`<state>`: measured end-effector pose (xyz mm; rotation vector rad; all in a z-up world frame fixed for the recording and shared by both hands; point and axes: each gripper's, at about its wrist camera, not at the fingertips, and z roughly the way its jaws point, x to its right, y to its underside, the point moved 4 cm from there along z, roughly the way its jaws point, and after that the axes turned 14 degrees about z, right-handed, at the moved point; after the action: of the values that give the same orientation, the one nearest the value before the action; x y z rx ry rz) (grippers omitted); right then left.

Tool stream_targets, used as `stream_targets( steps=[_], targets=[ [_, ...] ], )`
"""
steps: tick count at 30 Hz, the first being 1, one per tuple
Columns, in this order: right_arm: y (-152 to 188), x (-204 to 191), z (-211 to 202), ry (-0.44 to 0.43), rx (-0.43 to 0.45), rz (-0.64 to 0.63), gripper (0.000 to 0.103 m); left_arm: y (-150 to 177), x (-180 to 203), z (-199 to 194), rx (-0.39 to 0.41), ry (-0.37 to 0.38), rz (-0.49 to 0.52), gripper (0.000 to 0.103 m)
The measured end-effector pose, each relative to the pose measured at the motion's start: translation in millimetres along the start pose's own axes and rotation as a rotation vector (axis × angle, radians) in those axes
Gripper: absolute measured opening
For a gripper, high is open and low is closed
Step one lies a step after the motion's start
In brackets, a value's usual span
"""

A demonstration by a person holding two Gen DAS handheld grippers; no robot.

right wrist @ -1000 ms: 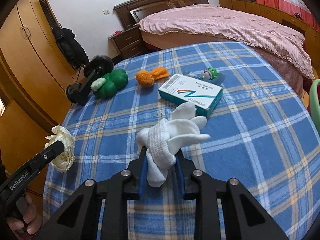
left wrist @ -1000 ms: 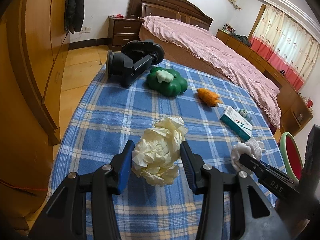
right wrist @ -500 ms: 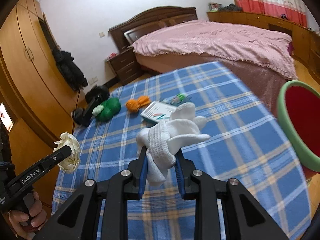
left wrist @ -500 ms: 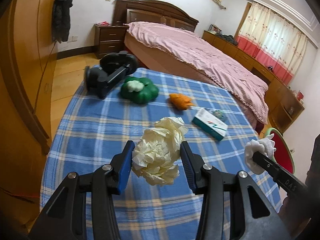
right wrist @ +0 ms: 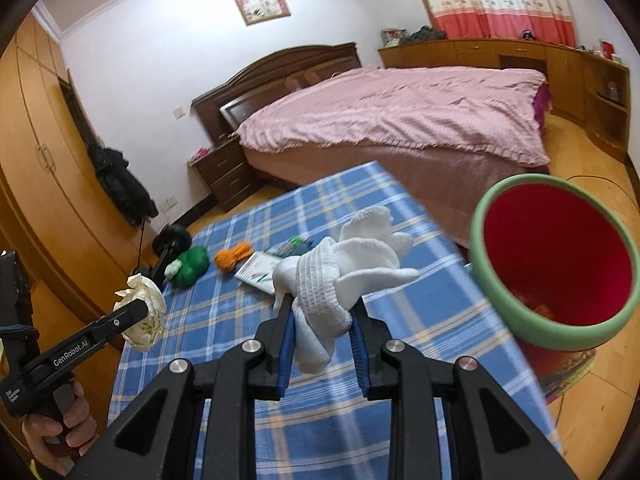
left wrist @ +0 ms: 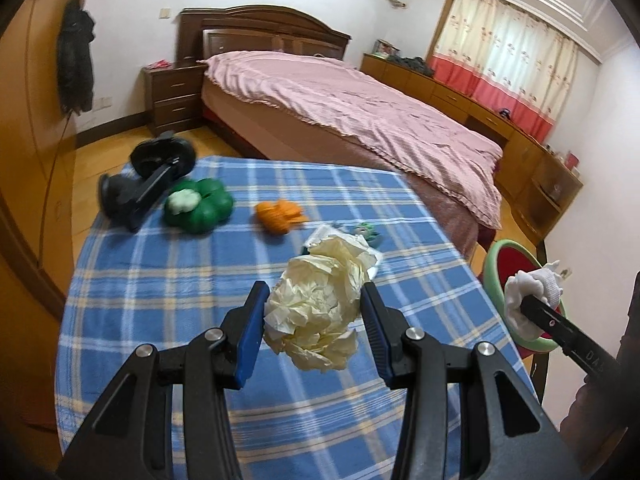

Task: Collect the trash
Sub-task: 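Carry crumpled paper and white glove in both tools over the bucket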

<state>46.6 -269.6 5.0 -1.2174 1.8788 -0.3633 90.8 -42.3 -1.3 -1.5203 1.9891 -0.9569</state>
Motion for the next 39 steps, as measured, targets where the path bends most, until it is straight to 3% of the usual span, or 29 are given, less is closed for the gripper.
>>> stream_targets(
  steps=[22,39],
  targets=[
    [-70.0,114.4,-35.6,0.107,0.15,0.138,0.027,-62.1,148.8,65.8,-0.019,0.163,0.229,0.048],
    [-101.3,200.4,-31.9,0.247,0.19,0.242,0.028,-71.1,256.6,129.4,-0.078,0.332,0.362,0.048]
  ],
)
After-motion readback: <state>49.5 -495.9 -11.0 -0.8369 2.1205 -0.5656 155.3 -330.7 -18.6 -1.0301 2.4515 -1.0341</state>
